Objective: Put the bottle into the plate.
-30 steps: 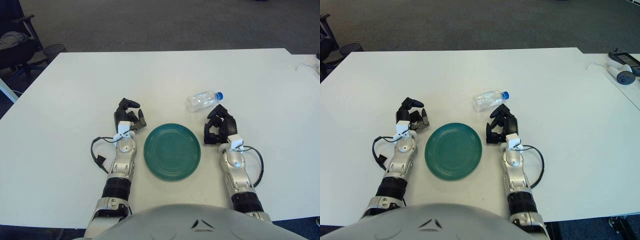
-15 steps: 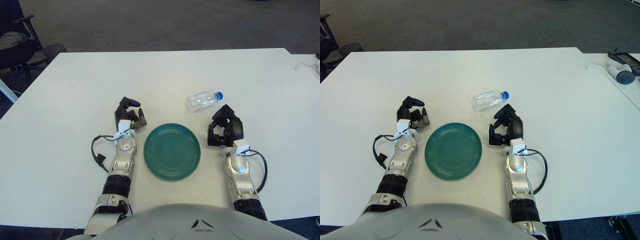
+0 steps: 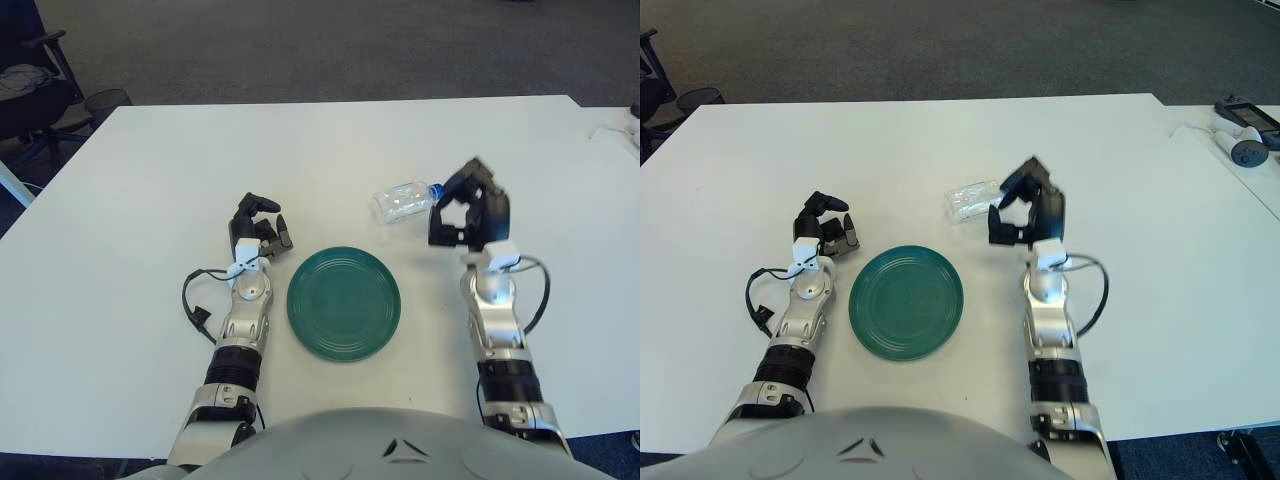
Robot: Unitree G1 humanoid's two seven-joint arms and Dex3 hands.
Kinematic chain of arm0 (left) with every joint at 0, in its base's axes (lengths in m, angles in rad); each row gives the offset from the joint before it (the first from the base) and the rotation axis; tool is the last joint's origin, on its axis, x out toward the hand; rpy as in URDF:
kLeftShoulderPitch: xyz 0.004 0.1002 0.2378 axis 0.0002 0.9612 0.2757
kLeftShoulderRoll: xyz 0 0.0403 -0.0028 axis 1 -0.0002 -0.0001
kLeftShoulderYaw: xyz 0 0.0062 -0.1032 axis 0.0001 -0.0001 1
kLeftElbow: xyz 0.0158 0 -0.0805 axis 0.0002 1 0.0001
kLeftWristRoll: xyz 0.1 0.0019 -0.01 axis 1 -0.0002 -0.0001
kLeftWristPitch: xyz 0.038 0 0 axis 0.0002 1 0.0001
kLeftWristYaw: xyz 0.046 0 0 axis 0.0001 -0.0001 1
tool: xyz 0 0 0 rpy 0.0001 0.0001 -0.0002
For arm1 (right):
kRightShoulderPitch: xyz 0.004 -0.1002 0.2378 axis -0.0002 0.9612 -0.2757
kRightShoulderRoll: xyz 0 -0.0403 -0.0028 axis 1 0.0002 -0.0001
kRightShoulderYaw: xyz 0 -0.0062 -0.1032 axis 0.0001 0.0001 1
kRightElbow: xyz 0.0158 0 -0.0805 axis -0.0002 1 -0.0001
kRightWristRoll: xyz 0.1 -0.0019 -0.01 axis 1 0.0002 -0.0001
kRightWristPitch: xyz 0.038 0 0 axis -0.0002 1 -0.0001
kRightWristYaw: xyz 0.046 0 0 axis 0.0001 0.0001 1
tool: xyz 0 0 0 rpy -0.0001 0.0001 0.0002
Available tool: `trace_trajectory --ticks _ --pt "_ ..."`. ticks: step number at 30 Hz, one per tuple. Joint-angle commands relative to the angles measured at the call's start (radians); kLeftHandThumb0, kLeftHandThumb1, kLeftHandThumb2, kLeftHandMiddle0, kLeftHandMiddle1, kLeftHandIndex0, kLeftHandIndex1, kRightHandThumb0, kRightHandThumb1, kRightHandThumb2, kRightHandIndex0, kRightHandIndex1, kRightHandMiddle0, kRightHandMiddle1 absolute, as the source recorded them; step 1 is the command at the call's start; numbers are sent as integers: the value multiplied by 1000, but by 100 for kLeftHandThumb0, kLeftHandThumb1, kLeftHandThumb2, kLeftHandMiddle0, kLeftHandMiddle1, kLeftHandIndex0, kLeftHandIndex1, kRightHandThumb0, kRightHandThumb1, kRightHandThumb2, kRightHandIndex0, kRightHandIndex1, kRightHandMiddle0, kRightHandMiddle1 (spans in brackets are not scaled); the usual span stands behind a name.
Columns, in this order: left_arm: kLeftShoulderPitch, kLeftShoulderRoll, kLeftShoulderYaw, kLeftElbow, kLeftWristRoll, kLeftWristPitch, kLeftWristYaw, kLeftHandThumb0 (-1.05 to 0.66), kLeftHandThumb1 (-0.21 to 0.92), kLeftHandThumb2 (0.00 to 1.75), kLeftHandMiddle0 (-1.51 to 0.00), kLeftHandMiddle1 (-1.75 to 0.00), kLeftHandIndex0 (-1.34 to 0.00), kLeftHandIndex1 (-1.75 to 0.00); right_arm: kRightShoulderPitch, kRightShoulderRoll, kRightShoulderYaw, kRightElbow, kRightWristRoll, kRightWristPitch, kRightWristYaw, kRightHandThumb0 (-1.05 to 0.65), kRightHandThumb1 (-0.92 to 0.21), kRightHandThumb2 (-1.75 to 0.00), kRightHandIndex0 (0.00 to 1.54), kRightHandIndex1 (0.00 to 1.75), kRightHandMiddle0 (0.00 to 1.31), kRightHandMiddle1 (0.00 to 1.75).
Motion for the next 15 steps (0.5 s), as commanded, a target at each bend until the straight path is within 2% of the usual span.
trace_trajectory --ticks 1,5,10,15 --pt "18 5 9 55 -19 11 -24 -51 21 145 -123 -175 -69 -175 -35 4 7 -47 -68 68 -30 0 -9 -158 77 174 57 174" --pt "12 5 14 75 -31 -16 -35 -50 22 143 -123 -175 -68 -175 -71 0 14 -50 -101 90 -45 0 -7 -160 77 174 58 174" --pt "-2 3 11 110 -20 -46 -13 -50 22 143 -123 -175 -68 -175 -157 -32 11 -6 -94 65 -31 0 -14 -151 74 172 52 175" --pt "-6 3 6 114 -14 -46 -8 -51 21 145 -124 -175 -69 -175 -260 -77 5 38 -105 58 -23 0 -15 -151 75 170 51 175"
